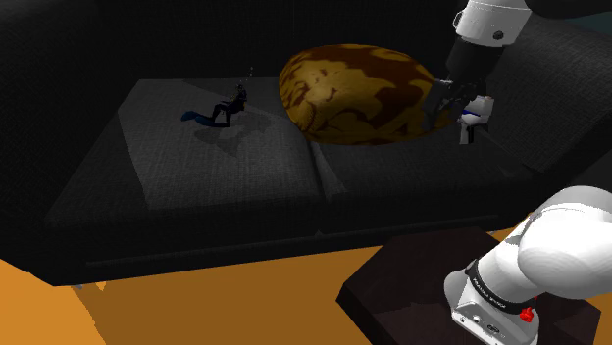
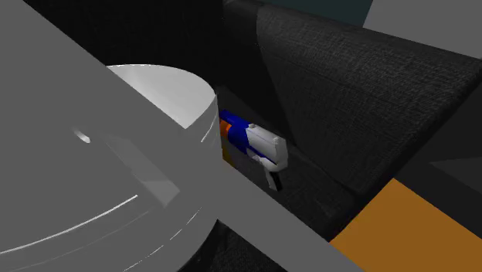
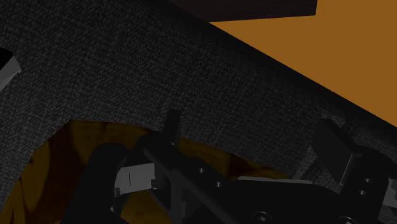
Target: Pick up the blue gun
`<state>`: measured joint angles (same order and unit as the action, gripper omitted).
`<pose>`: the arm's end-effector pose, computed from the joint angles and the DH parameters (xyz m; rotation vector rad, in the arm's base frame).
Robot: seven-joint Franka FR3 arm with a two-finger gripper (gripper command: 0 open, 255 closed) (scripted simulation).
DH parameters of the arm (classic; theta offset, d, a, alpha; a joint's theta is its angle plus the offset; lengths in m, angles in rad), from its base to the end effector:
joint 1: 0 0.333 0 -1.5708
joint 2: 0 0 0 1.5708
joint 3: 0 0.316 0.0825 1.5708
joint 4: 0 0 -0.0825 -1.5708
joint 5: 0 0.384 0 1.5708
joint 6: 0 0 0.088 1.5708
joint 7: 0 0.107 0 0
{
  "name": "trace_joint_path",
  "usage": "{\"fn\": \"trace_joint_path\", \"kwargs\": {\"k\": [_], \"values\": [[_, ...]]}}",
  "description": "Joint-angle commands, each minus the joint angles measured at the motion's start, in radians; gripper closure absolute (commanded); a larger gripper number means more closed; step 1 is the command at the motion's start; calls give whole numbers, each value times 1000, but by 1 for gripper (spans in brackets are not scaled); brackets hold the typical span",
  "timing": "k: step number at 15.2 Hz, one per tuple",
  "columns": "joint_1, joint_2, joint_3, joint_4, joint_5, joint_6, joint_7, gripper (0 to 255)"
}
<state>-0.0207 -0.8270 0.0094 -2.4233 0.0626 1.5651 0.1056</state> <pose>0.2940 0.0042 0.5708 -3.0813 0.1861 0.0521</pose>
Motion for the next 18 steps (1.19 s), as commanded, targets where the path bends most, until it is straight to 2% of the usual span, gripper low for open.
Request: {"fn": "trace_joint_path", "kwargs": {"k": [1, 10, 18], "values": [[0, 0, 0, 0, 0, 0, 0, 0], [-102, 204, -142, 104, -109, 75, -75, 0], [-168, 410, -266, 250, -162, 123, -138, 0]]}}
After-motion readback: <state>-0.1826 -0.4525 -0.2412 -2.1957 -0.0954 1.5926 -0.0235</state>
